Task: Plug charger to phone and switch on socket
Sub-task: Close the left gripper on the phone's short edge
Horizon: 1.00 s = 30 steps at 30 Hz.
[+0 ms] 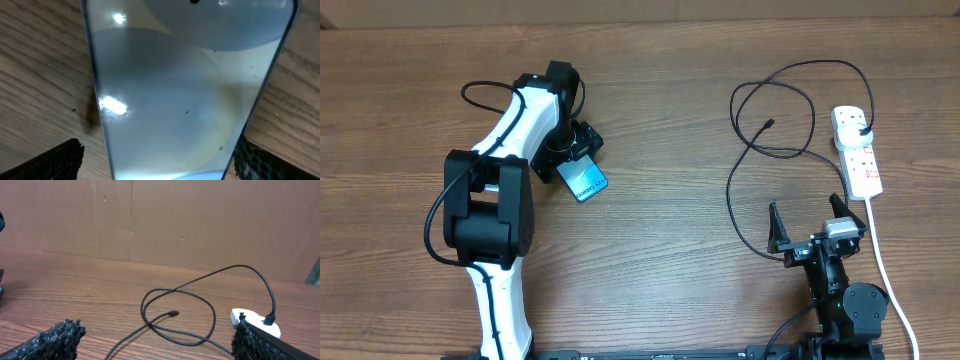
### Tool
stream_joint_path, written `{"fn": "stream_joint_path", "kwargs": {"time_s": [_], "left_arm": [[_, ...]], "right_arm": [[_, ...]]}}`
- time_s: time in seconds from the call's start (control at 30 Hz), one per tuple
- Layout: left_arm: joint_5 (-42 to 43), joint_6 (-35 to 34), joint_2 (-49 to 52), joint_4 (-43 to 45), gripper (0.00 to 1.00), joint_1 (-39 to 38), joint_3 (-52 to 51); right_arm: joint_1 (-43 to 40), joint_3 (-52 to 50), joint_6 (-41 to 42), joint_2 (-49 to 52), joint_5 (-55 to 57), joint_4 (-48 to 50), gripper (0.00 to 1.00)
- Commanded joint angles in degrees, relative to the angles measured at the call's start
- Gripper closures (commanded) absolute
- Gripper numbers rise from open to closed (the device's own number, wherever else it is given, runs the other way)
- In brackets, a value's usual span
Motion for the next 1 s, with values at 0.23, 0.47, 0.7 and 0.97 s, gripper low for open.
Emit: {"fn": "stream_joint_path", "kwargs": {"time_s": [0.23, 0.47, 0.7, 0.97], "left_arm": [[0.09, -2.51, 0.35, 3.76, 0.00, -0.44, -4.17], [0.09, -2.51, 0.35, 4.07, 0.03, -0.44, -4.17], [0.09, -2.51, 0.35, 4.07, 0.24, -0.44, -4.17], [0.57, -2.05, 0.31, 3.72, 0.25, -0.39, -3.76]], "right_arm": [[-0.31, -0.61, -0.07, -0.61, 0.52, 0.17, 0.00], [-0.31, -0.61, -0.07, -0.61, 0.52, 0.17, 0.00], [-0.31, -0.61, -0.04, -0.61, 0.52, 0.17, 0.00], [-0.31, -0.61, -0.04, -0.61, 0.52, 0.17, 0.00]]}}
